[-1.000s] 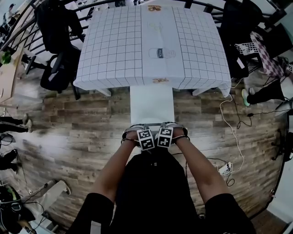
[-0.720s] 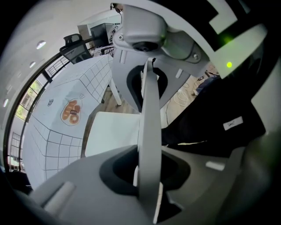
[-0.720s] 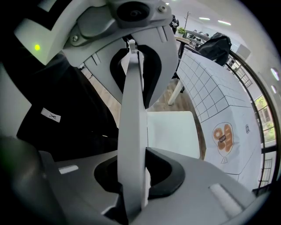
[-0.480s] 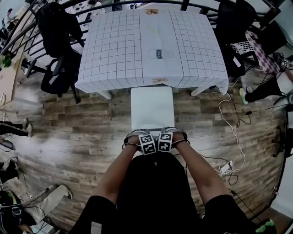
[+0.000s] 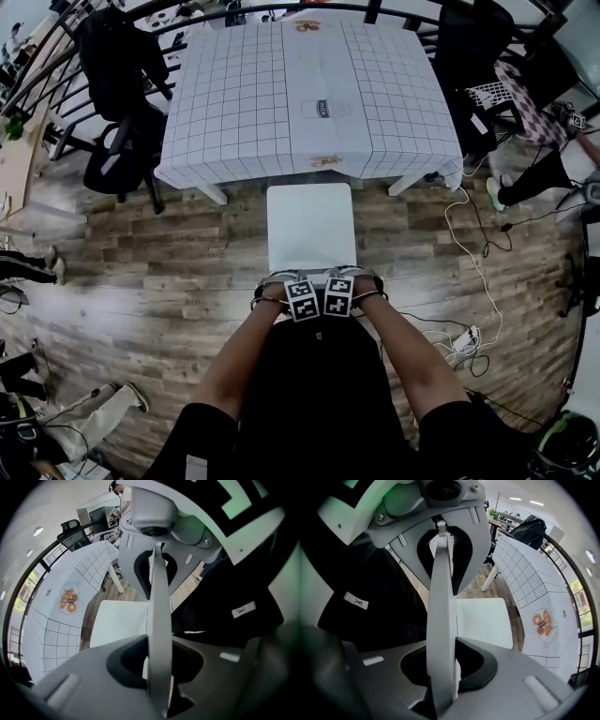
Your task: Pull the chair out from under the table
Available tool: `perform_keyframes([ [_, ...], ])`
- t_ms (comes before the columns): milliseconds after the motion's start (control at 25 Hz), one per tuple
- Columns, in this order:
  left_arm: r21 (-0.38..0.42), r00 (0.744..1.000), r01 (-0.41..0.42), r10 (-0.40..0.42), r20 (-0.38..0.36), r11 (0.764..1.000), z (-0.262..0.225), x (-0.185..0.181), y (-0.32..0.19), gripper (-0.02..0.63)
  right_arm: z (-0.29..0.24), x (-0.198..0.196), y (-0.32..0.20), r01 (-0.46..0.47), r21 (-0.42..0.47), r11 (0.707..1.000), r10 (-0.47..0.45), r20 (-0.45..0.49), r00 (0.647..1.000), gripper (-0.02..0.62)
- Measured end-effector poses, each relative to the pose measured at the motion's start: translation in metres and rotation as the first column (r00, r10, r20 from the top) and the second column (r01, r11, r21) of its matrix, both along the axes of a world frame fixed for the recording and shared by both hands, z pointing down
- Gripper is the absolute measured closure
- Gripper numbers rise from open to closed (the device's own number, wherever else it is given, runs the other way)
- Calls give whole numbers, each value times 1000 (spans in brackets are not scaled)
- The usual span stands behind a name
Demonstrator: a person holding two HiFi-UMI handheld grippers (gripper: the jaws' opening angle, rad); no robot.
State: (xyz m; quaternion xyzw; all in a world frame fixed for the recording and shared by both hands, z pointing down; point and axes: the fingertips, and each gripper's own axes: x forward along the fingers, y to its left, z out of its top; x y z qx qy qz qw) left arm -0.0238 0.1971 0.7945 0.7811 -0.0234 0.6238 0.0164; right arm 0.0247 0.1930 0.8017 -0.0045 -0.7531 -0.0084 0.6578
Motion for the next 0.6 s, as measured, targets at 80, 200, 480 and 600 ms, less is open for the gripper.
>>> perform_keyframes([
  [80,-4,1000,7,-7,-3,1000,0,-1,7,525,0,-1,7,0,8,1000,0,-2,1000,520],
  [200,-3,1000,19,-19,-8,1000,-2,1,13,525,-1,1,12,0,21,1000,1,-3,1000,520],
  [480,13,999,37,-36,-21,999,-3,-1,25,526,-1,0,21,6,12,1000,-6,-15,1000,520],
  [600,8,999,23,-23,-23,1000,-4,-2,30,526,-2,-1,27,2,6,1000,-1,-13,1000,520],
])
